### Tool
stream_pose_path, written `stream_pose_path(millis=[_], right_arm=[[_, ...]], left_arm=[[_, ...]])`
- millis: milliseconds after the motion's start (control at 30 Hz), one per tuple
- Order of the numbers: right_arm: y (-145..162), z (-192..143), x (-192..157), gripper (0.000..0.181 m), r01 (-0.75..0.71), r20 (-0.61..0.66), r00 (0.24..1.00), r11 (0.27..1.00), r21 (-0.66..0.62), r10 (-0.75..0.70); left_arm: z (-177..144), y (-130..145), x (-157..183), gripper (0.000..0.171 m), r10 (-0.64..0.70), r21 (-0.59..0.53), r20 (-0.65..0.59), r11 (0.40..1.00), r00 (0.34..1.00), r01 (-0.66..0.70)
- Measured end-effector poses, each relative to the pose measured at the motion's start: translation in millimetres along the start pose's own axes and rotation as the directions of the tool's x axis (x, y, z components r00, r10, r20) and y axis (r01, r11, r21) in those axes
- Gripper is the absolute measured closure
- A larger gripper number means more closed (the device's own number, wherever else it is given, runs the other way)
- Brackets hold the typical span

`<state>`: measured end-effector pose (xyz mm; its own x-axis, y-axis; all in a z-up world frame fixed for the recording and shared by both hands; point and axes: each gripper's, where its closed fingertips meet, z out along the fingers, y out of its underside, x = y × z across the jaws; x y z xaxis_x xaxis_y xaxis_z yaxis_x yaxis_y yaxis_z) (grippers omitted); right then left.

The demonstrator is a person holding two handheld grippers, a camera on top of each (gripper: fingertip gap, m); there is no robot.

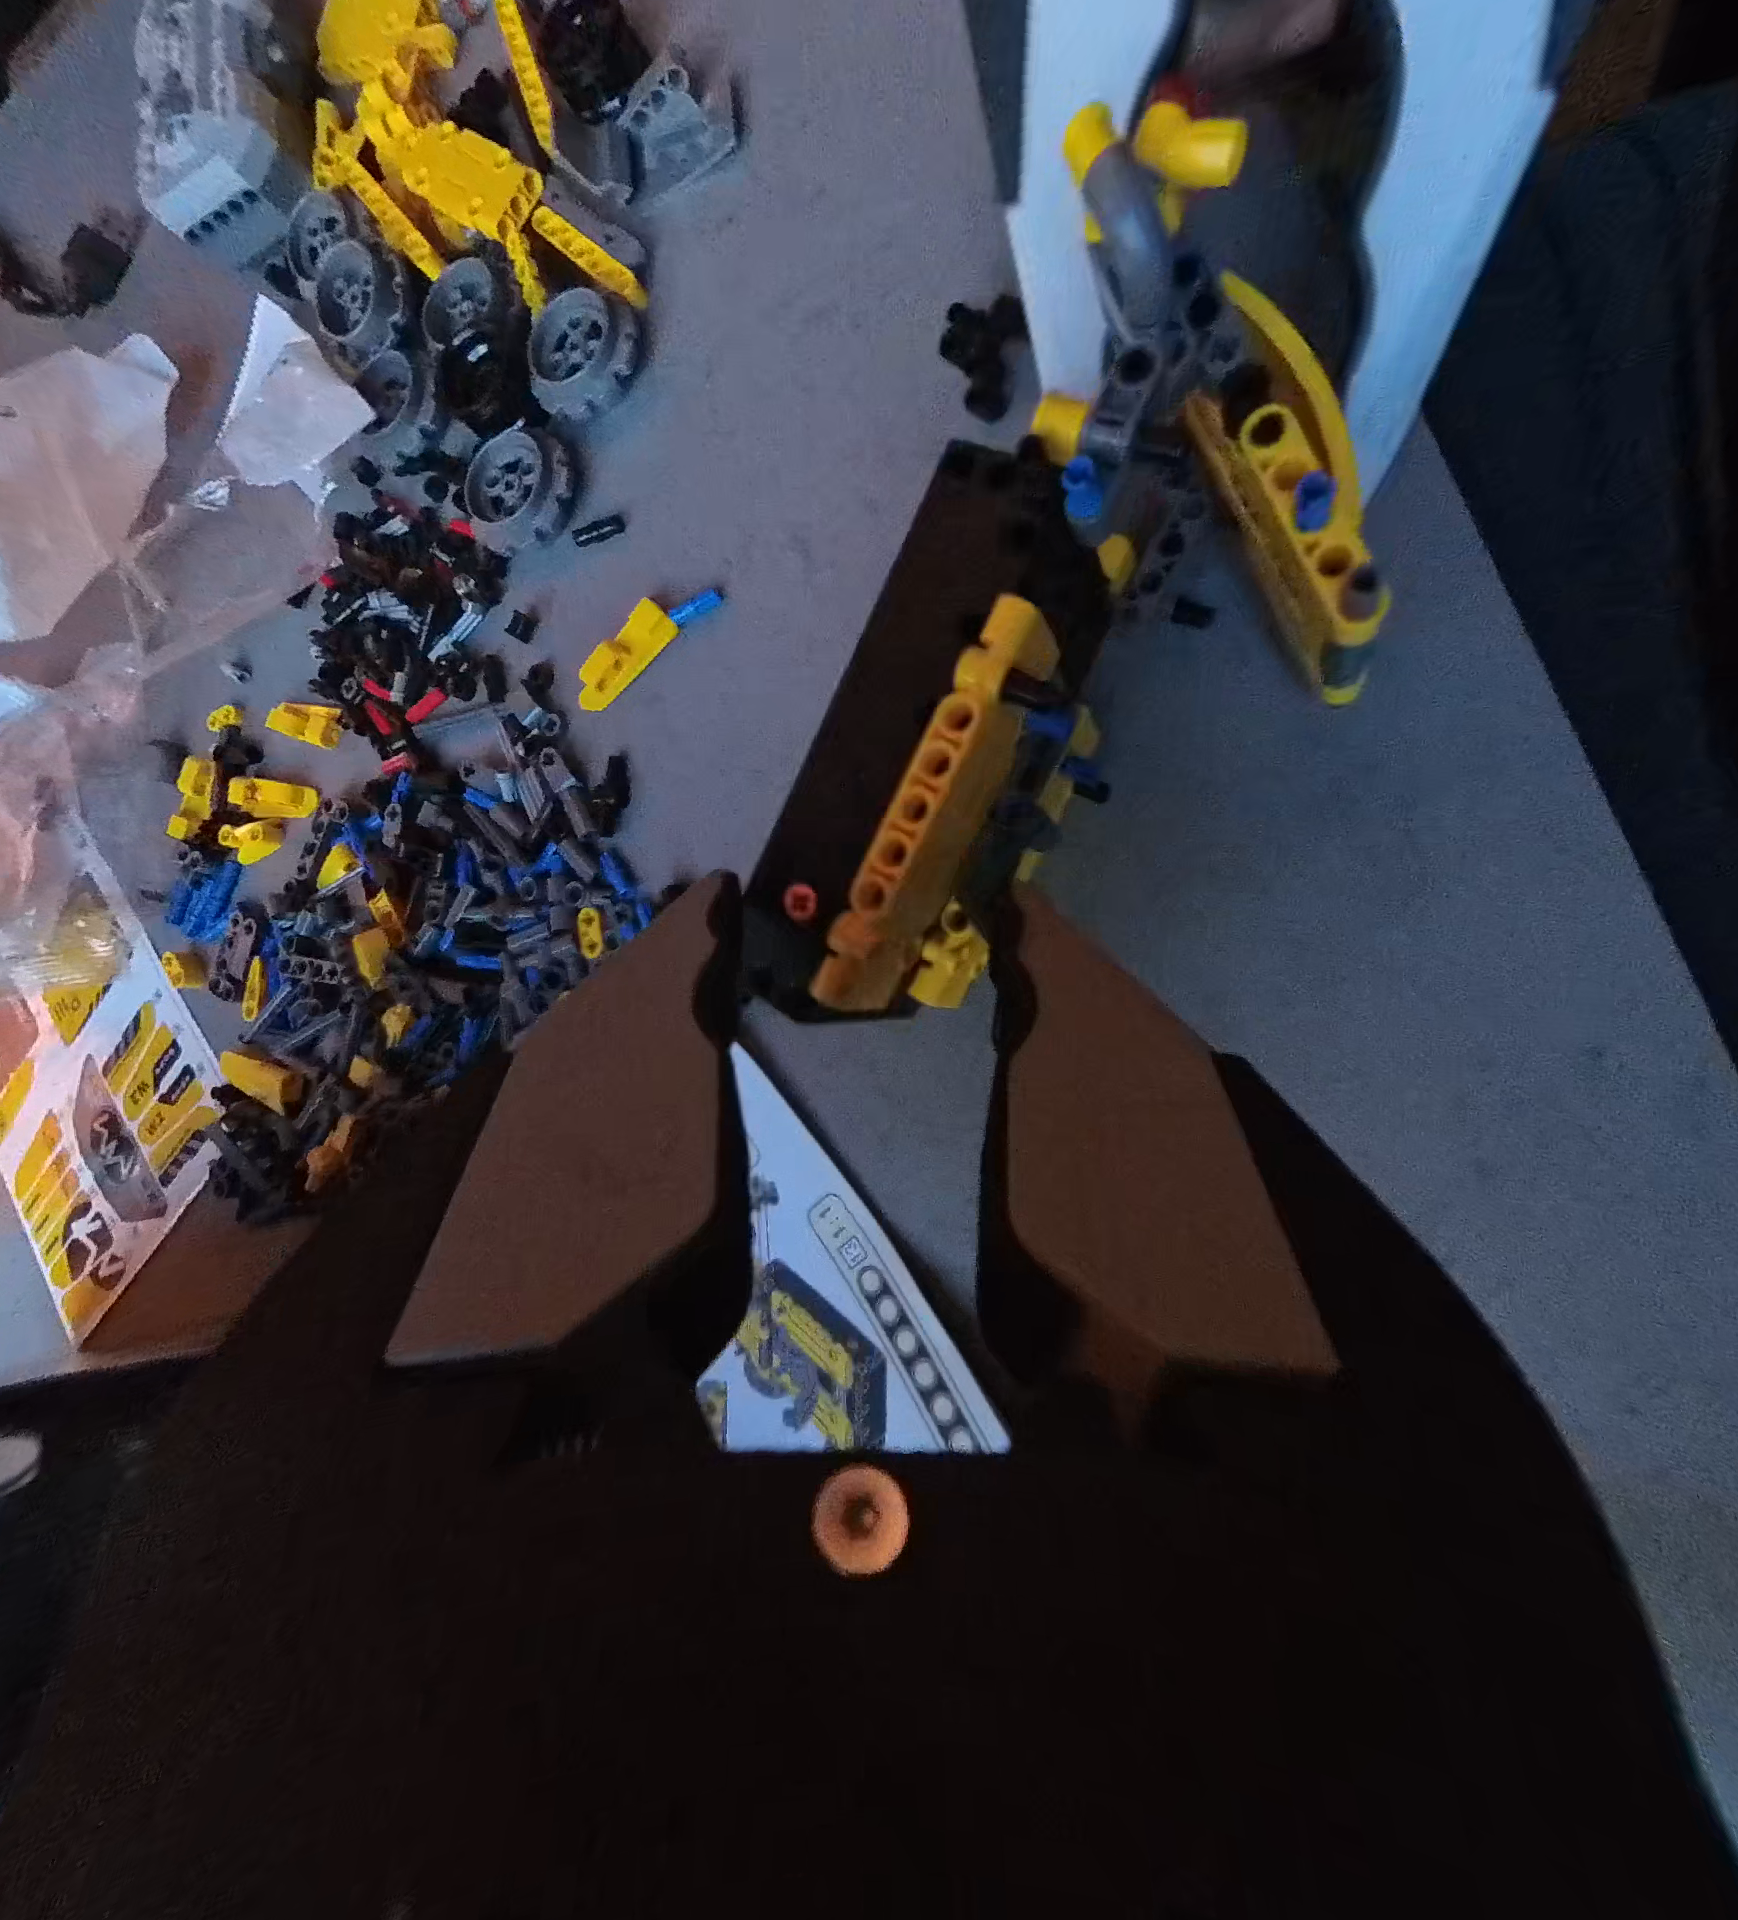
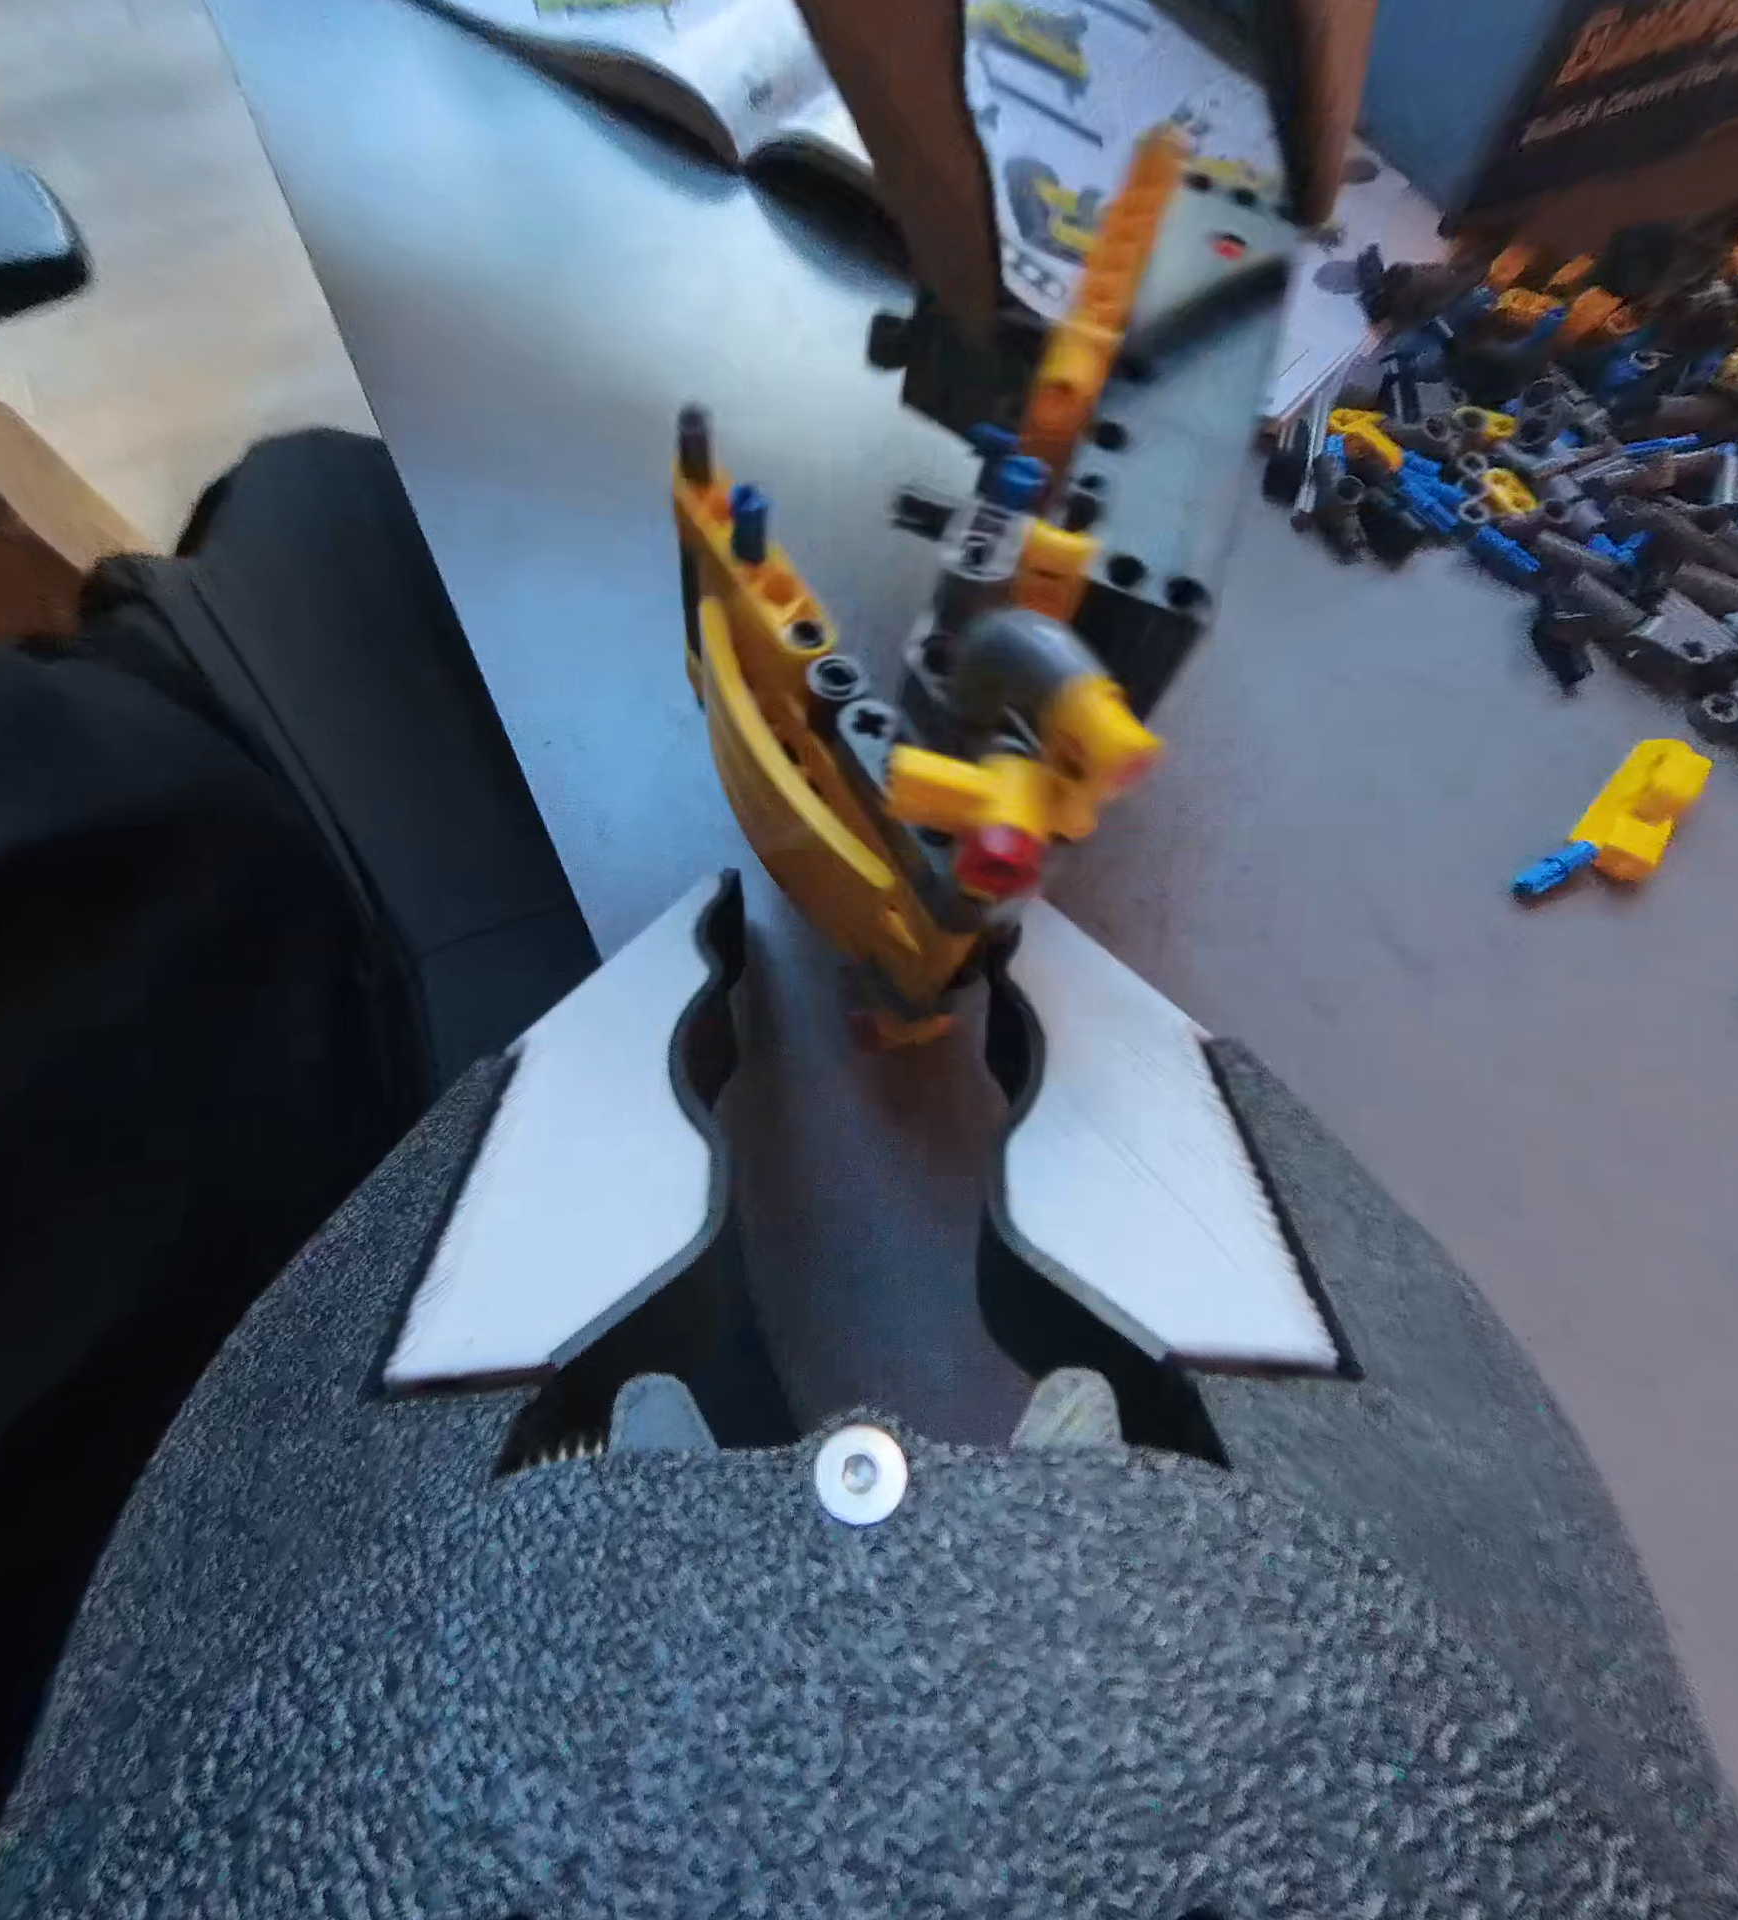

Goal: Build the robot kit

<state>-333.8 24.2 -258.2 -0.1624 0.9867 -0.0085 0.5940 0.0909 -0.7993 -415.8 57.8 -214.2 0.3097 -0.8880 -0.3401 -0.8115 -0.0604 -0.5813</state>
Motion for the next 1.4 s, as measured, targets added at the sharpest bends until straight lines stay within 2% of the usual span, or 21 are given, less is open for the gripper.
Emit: stream_pose_path(millis=[67,167,267,333,433,600,733,867,1033,1167,1267,1333,1400], right_arm=[[-3,6,-7,0.139,0.022,-0.003,1.0,1.0,-0.009,-0.022],[-6,11,-6,0.144,0.058,-0.061,0.996,0.998,-0.027,-0.059],[-9,8,-6,0.14,0.107,-0.102,0.989,0.994,-0.038,-0.111],[-12,5,-12,0.136,0.117,-0.085,0.989,0.993,-0.029,-0.119],[-21,0,-19,0.139,0.139,-0.089,0.987,0.99,0.015,-0.137],[-25,1,-31,0.136,0.152,-0.056,0.987,0.988,0.031,-0.151],[-30,6,-47,0.135,0.12,0.002,0.993,0.989,0.081,-0.121],[-27,7,-47,0.135,0.154,-0.011,0.988,0.986,0.069,-0.154],[-18,-12,-31,0.134,0.153,-0.037,0.988,0.986,0.06,-0.151],[-10,-48,-3,0.136,0.134,-0.093,0.987,0.989,0.067,-0.128],[14,-79,43,0.144,0.028,-0.166,0.986,0.999,0.022,-0.024],[31,-88,62,0.146,-0.025,-0.164,0.986,1.0,-0.013,0.023],[38,-86,70,0.146,-0.007,-0.126,0.992,0.999,-0.044,0.001]], left_arm=[[-8,-2,-7,0.126,-0.044,0.024,0.015,0.999,0.999,0.043],[-27,-14,-13,0.128,-0.146,0.124,0.035,0.982,0.989,0.14],[-44,-39,6,0.124,-0.226,0.256,0.002,0.942,0.974,0.218],[-49,-50,21,0.119,-0.245,0.294,0.004,0.927,0.97,0.233],[-45,-60,37,0.123,-0.31,0.339,0.007,0.895,0.951,0.289],[-17,-38,59,0.126,-0.323,0.241,0.008,0.919,0.946,0.312],[-14,-20,66,0.136,-0.304,0.189,-0.003,0.935,0.953,0.299],[-19,-1,65,0.138,-0.347,0.171,-0.006,0.924,0.938,0.342],[-32,12,63,0.133,-0.425,0.21,0.033,0.888,0.905,0.41],[-41,18,63,0.127,-0.487,0.238,0.093,0.858,0.869,0.455],[-49,15,58,0.121,-0.58,0.287,0.151,0.8,0.8,0.526],[-57,3,60,0.118,-0.632,0.351,0.137,0.751,0.762,0.56],[-62,-5,61,0.118,-0.665,0.408,0.127,0.712,0.736,0.572]])
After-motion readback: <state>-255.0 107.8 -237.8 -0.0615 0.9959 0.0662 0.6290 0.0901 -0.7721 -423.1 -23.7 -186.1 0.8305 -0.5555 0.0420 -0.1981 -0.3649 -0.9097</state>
